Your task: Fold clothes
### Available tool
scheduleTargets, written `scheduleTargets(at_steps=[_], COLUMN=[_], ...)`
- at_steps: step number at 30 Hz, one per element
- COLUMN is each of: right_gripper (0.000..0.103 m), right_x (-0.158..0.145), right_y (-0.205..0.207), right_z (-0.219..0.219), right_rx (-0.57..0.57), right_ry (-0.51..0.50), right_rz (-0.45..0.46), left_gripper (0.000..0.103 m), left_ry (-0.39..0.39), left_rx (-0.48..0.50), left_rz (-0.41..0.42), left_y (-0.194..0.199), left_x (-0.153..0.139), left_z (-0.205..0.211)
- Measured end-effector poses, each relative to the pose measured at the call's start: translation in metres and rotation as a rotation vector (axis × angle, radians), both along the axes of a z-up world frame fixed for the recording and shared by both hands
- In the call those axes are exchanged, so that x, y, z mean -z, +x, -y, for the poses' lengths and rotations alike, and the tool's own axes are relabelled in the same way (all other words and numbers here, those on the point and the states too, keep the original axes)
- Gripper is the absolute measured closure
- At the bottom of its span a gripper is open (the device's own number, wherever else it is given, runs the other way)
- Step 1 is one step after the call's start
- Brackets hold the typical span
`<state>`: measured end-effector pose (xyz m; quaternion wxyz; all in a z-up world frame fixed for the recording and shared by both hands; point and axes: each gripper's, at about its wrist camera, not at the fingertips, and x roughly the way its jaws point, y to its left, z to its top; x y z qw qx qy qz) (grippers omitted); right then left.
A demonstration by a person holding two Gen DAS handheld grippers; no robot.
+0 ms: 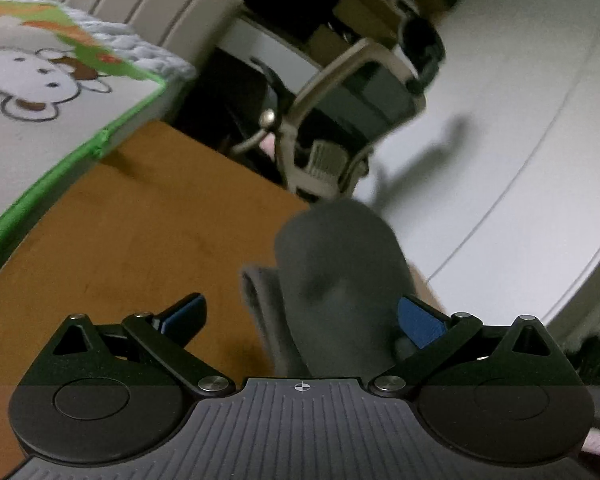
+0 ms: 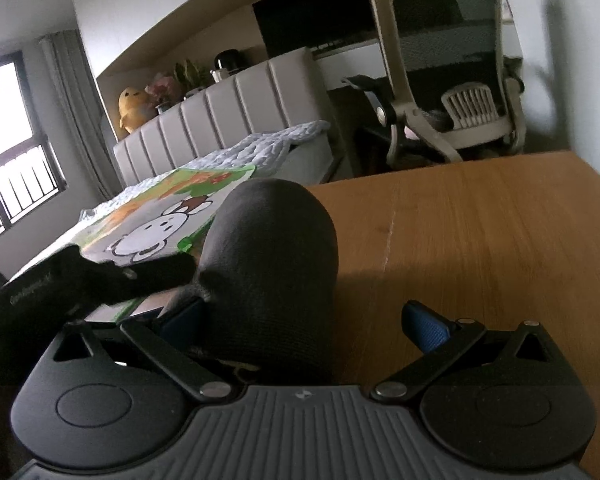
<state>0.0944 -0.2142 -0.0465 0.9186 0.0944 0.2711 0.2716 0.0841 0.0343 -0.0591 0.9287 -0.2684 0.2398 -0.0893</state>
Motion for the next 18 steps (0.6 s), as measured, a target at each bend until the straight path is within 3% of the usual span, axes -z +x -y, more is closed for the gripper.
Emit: scheduleTargets(at_steps=[4, 7, 14, 18], right_gripper=[0.0, 0.0, 0.0, 0.0], right_x=[0.005, 0.005, -0.036, -0.043], right_y=[0.01, 0.014, 0.014, 0.046], right_z=[0.014, 0.028, 0.043, 0.017], right_rx=[-0.035, -0.069, -0.056, -0.006], right_ry=[0.079, 0.108, 0.043, -0.02], right_rz=[-0.07, -0.109, 0.052, 0.037], left_gripper=[0.0, 0.0, 0.0, 0.0], left_ry=[-0.047, -0.026, 0.001, 0.023], left_rx=[0.005, -0.001, -0.017, -0.025], left_rz=[-0.037, -0.039, -0.042, -0.033], left_y=[0.004, 0.002, 0.002, 0.0], left_x=[0.006, 0.006, 0.005, 0.003], left_z=[-0.004, -0.003, 0.0, 0.003])
